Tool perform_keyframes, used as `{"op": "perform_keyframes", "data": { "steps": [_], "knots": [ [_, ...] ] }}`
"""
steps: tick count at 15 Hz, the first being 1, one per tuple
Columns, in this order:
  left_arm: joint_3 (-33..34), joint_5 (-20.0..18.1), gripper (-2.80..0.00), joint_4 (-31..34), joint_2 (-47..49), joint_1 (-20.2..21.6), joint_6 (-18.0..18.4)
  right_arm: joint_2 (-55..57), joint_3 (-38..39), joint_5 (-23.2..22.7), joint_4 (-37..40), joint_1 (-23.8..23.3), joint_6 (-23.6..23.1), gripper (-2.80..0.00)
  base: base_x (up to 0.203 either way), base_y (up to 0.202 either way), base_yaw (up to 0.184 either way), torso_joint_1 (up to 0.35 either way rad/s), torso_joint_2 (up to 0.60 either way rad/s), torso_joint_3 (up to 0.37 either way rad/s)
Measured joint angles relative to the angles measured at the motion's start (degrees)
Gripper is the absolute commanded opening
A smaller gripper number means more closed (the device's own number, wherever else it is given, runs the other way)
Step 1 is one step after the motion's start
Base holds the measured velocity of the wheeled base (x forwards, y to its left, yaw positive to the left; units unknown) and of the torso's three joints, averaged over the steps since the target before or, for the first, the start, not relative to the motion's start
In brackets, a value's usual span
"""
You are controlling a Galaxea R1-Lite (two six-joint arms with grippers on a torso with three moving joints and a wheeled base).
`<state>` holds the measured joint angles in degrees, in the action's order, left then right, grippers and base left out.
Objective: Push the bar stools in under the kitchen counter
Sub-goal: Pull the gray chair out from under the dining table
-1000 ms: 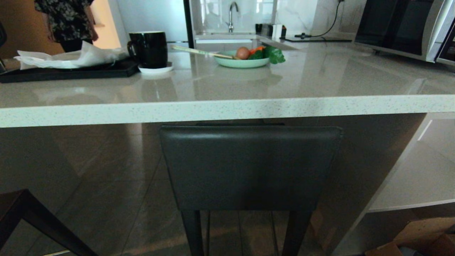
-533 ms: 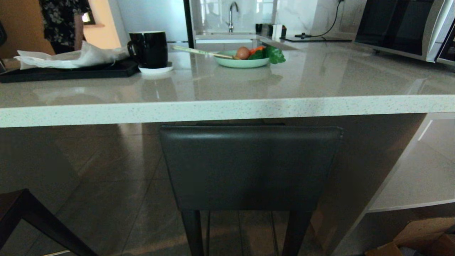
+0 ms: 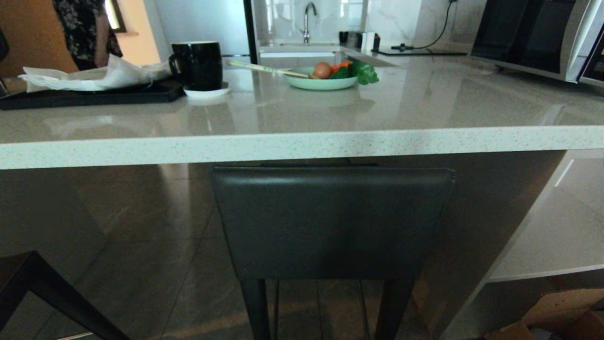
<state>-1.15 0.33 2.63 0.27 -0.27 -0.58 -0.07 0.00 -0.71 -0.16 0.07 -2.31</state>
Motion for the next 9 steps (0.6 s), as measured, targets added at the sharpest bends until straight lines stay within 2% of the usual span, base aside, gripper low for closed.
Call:
{"op": "perform_keyframes", "data": {
  "steps": [9],
  "knots": [
    [0.0, 0.0, 0.00, 0.0, 0.0, 0.1, -0.1, 0.0, 0.0, 0.5, 0.1, 0.0, 0.9, 0.00, 0.000, 0.000, 0.000, 0.000, 0.00, 0.000]
  ]
}}
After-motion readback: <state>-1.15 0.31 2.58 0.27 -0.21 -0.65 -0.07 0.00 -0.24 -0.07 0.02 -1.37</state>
